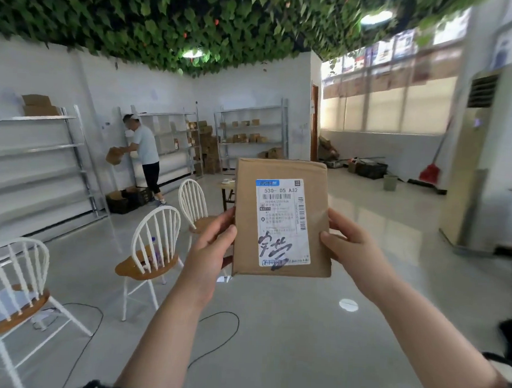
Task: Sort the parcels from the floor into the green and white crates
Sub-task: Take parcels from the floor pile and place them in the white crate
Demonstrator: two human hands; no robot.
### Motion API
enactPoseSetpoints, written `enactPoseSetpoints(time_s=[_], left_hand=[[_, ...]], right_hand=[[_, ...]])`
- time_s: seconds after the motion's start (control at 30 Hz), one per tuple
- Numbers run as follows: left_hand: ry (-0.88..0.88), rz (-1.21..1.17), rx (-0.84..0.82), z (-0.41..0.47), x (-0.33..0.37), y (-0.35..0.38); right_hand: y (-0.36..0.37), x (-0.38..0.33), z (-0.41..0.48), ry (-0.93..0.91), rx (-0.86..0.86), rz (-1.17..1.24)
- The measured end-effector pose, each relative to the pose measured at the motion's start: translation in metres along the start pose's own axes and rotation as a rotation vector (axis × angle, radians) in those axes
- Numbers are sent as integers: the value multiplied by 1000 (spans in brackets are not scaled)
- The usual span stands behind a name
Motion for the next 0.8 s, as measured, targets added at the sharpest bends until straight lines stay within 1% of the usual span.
enactPoseSetpoints(time_s=[0.1,0.2,0.37,0.43,0.6,0.8], left_hand=[[-4,-47,-79,10,-8,30],[-18,-106,-166,19,-19,75],[-43,-210,-354,21,-31,183],[-59,-242,-428,16,-32,235],[-61,-268,-676,-15,-19,383],[-115,-389,-901,-95,-2,583]], right_hand=[[-25,-1,-31,41,106,-9],[-58,-4,-71,93,224,-32],[-121,-21,-160,150,394,-116],[-148,-30,-205,161,476,-134],[-220,-56,-333,184,671,-158],[-295,-100,-522,278,937,-183]])
Point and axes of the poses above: each hand's wrist, its own z-axis towards the middle knuckle, its own y-axis out of the palm, x = y × z, the point moved 8 cm from there along z, towards the middle knuckle, and after that the axes turned 15 degrees about -x, right-handed, at the moved point
